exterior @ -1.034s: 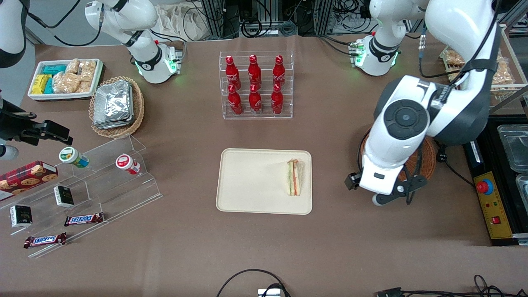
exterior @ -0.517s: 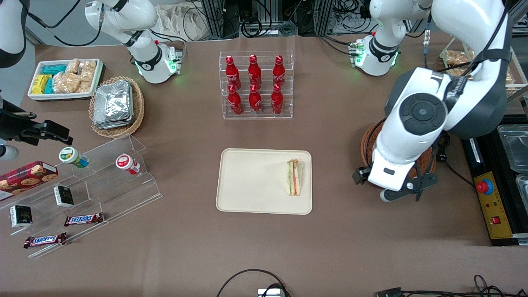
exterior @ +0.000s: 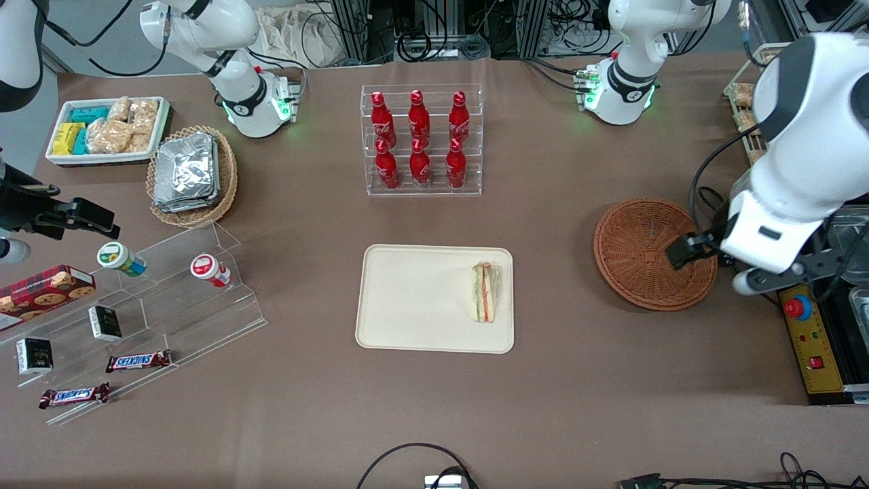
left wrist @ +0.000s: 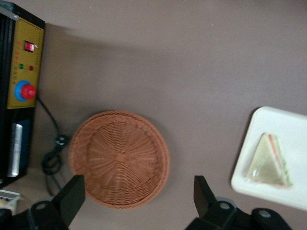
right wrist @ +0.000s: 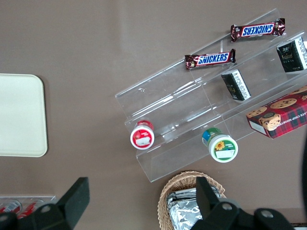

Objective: Place sandwich from basket to tray

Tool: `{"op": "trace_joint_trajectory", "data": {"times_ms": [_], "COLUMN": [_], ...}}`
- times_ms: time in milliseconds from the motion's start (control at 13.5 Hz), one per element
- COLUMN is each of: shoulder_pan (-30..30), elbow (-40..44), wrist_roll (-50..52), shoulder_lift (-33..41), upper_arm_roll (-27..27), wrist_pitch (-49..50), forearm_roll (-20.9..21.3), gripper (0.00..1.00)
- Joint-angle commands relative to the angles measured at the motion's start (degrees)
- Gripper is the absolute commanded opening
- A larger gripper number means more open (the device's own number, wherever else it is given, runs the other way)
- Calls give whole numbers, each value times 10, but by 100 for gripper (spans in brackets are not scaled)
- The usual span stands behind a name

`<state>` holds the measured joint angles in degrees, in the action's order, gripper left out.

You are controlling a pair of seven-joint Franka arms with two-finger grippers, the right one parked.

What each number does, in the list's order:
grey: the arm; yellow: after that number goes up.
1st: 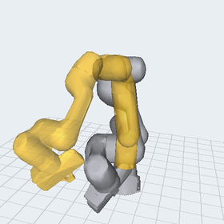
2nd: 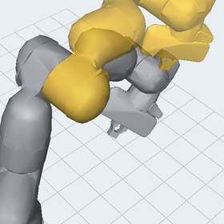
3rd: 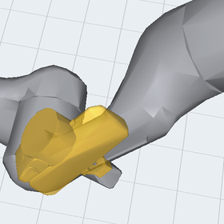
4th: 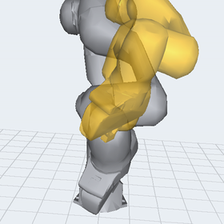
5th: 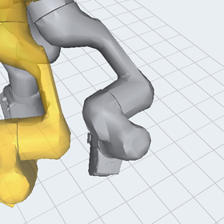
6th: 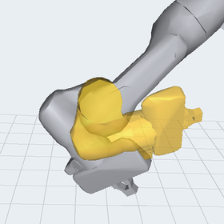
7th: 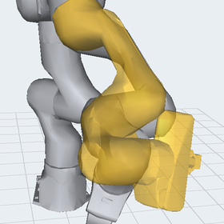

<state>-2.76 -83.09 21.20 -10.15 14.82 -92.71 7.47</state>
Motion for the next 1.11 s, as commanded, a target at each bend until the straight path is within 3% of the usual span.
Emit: {"op": "trace_joint_trajectory", "data": {"times_ms": [0,295,664,1034], "shoulder_pan": [4,5,0,-2], "elbow": [-52,-57,-101,-100], "wrist_roll": [-96,-192,-194,-203], "shoulder_lift": [60,94,138,137], "upper_arm_roll": [-33,-70,-73,-80], "wrist_pitch": [9,38,44,46], "forearm_roll": [-25,-49,-68,-77], "gripper": [100,100,100,100]}}
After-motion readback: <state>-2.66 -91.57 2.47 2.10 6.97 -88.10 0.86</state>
